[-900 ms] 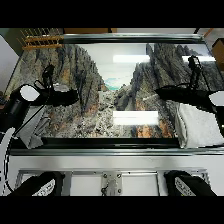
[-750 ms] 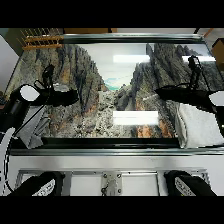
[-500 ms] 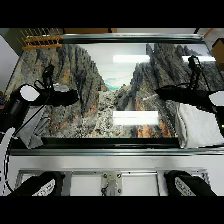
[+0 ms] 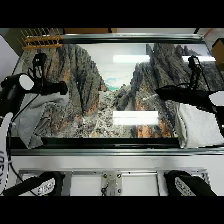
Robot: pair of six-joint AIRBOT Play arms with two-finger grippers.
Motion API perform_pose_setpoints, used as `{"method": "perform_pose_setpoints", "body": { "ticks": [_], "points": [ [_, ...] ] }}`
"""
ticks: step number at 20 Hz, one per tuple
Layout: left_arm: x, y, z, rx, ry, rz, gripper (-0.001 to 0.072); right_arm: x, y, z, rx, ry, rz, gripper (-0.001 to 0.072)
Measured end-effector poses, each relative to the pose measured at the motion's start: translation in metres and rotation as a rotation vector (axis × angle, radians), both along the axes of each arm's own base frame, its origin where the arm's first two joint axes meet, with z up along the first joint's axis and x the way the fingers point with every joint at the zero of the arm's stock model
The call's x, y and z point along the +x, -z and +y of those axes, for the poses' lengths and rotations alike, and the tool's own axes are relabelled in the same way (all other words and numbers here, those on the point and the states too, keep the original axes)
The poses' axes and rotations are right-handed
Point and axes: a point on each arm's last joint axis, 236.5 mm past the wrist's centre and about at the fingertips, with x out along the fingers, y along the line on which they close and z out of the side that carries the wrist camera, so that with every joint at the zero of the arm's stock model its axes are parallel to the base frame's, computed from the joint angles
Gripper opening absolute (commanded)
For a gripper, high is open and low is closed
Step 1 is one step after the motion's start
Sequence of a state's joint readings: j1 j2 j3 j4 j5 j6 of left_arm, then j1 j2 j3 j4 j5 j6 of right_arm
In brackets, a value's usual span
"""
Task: Fold the clothes and pants, and hang the long-sleeved shirts on hangers.
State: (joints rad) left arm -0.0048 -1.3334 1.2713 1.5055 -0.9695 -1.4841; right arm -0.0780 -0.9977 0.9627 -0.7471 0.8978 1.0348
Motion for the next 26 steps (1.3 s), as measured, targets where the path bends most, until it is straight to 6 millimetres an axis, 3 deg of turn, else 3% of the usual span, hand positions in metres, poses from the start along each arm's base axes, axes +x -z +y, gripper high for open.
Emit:
{"method": "perform_pose_setpoints", "body": {
  "ticks": [4,8,9,10,11,12,14,16,18,20,23,26],
  "points": [
    [0.024,0.053,0.055,0.195,-0.018,0.11,0.0691,0.0,0.0,0.0,0.0,0.0,0.0,0.0035],
    [0.032,0.109,0.074,0.261,-0.01,0.214,0.0689,0.0,0.0,0.0,0.0,0.0,0.0,0.0036],
    [0.032,0.119,0.076,0.266,-0.009,0.231,0.053,0.0,0.0,0.0,0.0,0.0,0.0,0.0035],
    [0.031,0.127,0.078,0.272,-0.01,0.247,0.0246,0.0,0.0,0.0,0.0,0.0,0.0,0.0036],
    [0.032,0.131,0.079,0.272,-0.019,0.253,0.0053,0.0,0.0,0.0,0.0,0.0,0.0,0.0036],
    [0.031,0.134,0.08,0.27,-0.028,0.257,0.0006,0.0,0.0,0.0,0.0,0.0,0.0,0.0036],
    [0.032,0.128,0.078,0.266,-0.044,0.246,0.0007,0.0,0.0,0.0,0.0,0.0,0.0,0.0036],
    [0.038,0.099,0.064,0.264,-0.036,0.182,0.0006,0.0,0.0,0.0,0.0,0.0,0.0,0.0036],
    [0.039,0.056,0.027,0.23,0.003,0.099,0.0006,0.0,0.0,0.0,0.0,0.0,0.0,0.0036],
    [0.029,0.013,-0.029,0.159,0.073,0.026,0.0007,0.0,0.0,0.0,0.0,0.0,0.0,0.0036],
    [-0.009,-0.038,-0.134,0.026,0.248,-0.047,0.0007,0.0,0.0,0.0,0.003,0.0,0.0,0.0035],
    [-0.063,-0.068,-0.235,-0.092,0.434,-0.083,0.0007,0.001,-0.006,0.005,0.042,0.001,-0.003,0.0031]
  ]
}}
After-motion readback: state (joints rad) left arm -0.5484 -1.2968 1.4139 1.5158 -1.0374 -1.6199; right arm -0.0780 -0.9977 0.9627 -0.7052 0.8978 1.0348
